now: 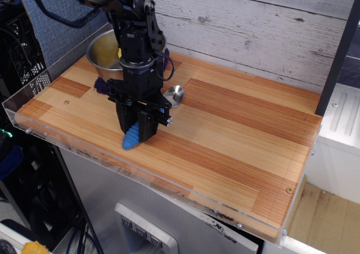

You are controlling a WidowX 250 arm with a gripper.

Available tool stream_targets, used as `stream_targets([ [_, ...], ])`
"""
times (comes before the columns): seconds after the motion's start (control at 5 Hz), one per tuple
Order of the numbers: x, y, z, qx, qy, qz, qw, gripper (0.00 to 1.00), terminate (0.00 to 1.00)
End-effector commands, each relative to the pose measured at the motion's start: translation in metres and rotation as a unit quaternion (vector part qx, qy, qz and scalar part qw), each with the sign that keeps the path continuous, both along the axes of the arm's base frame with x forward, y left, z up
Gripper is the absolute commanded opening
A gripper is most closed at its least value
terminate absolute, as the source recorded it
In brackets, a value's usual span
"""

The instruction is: Hold the blue spoon from center of the table and place it on right edge of the table.

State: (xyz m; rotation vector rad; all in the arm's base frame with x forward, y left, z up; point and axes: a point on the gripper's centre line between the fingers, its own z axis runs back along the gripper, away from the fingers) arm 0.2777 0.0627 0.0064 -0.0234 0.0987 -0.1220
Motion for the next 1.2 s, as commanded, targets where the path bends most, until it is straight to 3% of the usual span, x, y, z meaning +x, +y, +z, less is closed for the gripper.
stream_targets([
  [0.0,-0.006,0.003,0.052,-0.006,-0.044,0.009,0.999,0.0,0.0],
  [0.2,-0.006,0.002,0.083,-0.031,-0.051,0.021,0.998,0.0,0.0],
  [0.4,0.003,-0.032,0.097,-0.042,-0.054,-0.01,0.9976,0.0,0.0],
  [0.6,0.002,-0.074,0.097,-0.037,-0.063,-0.045,0.9964,0.0,0.0],
  [0.8,0.005,-0.11,0.101,-0.023,-0.087,-0.039,0.9952,0.0,0.0],
  [1.0,0.012,-0.138,0.106,-0.007,-0.102,0.007,0.9947,0.0,0.0],
])
